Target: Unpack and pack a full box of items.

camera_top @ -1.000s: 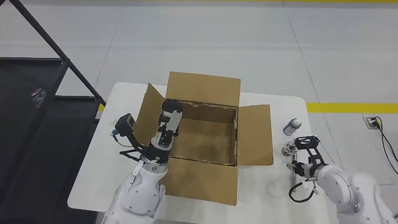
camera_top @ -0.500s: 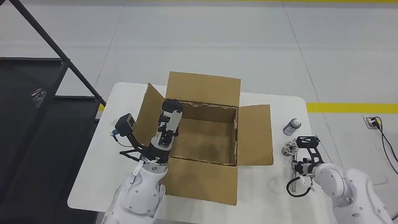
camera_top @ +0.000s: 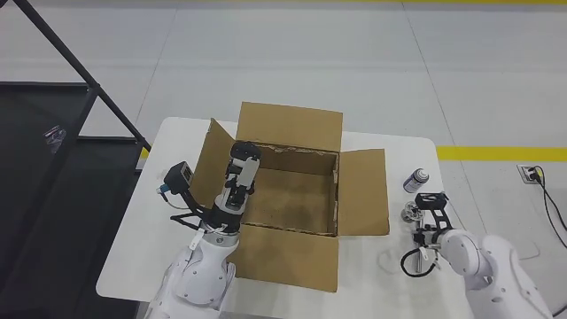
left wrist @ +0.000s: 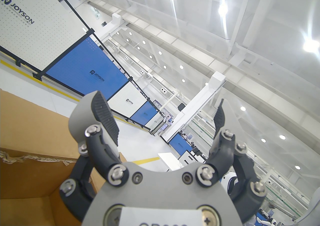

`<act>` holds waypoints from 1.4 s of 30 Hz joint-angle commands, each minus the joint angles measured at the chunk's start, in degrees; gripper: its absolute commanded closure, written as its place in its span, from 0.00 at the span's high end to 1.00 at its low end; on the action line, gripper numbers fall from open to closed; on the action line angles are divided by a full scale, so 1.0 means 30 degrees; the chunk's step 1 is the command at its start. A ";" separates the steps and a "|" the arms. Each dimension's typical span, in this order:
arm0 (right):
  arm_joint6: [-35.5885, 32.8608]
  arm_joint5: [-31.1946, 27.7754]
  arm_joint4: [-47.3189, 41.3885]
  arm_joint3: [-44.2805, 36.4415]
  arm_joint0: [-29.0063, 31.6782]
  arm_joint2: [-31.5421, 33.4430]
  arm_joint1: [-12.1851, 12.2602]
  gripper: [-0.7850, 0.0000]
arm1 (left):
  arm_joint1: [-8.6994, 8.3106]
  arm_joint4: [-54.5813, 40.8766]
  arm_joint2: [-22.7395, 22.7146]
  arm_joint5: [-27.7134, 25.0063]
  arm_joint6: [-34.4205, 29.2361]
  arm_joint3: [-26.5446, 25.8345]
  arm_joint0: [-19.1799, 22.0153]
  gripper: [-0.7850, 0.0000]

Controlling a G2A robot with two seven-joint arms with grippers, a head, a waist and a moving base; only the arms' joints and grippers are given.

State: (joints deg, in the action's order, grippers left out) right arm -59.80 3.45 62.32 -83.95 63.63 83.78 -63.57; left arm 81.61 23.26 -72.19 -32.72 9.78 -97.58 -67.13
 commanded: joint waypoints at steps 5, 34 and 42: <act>-0.0212 0.0243 0.0034 0.0465 -0.0455 -0.0332 -0.0051 0.31 | 0.0000 0.0000 0.0000 0.0000 0.0000 0.0000 0.0000 1.00; 0.0777 0.0724 -0.0903 -0.3263 0.0805 0.2963 0.0377 0.00 | 0.0000 0.0000 0.0000 0.0000 0.0000 0.0000 0.0000 1.00; 0.2297 0.0746 -0.1413 -1.0573 0.2537 0.3783 0.0410 0.00 | -0.0130 0.0764 -0.0593 0.0230 -0.0516 -0.1150 -0.0608 1.00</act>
State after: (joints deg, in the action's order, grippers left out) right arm -53.12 6.06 58.44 -113.41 71.12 95.53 -62.31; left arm 81.28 25.02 -73.52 -32.31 8.15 -100.46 -68.60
